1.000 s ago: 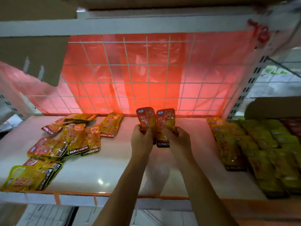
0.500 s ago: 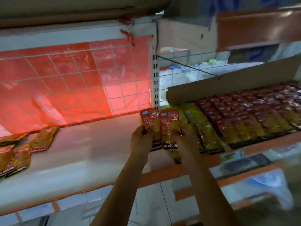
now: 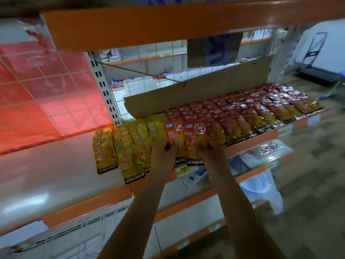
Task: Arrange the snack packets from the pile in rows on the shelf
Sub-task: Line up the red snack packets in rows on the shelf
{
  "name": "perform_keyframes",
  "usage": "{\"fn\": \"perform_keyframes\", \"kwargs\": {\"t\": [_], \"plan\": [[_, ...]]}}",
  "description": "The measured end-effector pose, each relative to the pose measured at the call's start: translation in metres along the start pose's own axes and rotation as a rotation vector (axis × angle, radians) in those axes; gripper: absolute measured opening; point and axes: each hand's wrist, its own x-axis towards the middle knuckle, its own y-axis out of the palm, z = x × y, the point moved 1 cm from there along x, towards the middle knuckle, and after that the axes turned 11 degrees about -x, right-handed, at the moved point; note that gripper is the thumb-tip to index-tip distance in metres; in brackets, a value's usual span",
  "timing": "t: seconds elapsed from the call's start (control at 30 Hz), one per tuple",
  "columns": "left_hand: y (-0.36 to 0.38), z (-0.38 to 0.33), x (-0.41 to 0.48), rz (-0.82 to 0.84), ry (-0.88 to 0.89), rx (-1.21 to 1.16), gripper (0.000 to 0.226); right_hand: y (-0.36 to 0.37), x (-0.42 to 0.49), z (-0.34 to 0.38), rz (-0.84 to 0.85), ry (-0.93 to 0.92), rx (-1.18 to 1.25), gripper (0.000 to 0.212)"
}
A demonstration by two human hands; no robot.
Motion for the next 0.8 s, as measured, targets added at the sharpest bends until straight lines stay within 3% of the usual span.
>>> {"fn": "perform_keyframes", "kwargs": {"t": [0.13, 0.2, 0.33, 0.5, 0.7, 0.8], "plan": [[0.034, 0.003, 0.008, 0.056, 0.005, 0.035, 0.013, -0.027, 0.015, -0.013, -0.022, 0.046, 0.039, 0.013], [0.048, 0.004, 0.015, 0.084, 0.015, 0.063, 0.011, -0.033, 0.024, -0.018, -0.031, 0.039, 0.066, 0.005], [0.073, 0.005, 0.04, 0.178, 0.063, 0.174, 0.015, -0.04, 0.048, -0.024, -0.079, 0.024, 0.023, 0.025], [0.096, 0.007, 0.069, 0.223, 0.08, 0.254, 0.002, -0.05, 0.082, -0.021, -0.152, 0.056, 0.042, 0.013], [0.111, 0.01, 0.088, 0.214, 0.049, 0.221, 0.007, -0.062, 0.119, -0.036, -0.189, 0.085, 0.045, 0.022], [0.113, 0.011, 0.095, 0.164, 0.05, 0.265, 0.03, -0.071, 0.132, -0.042, -0.244, 0.06, 0.004, 0.019]]}}
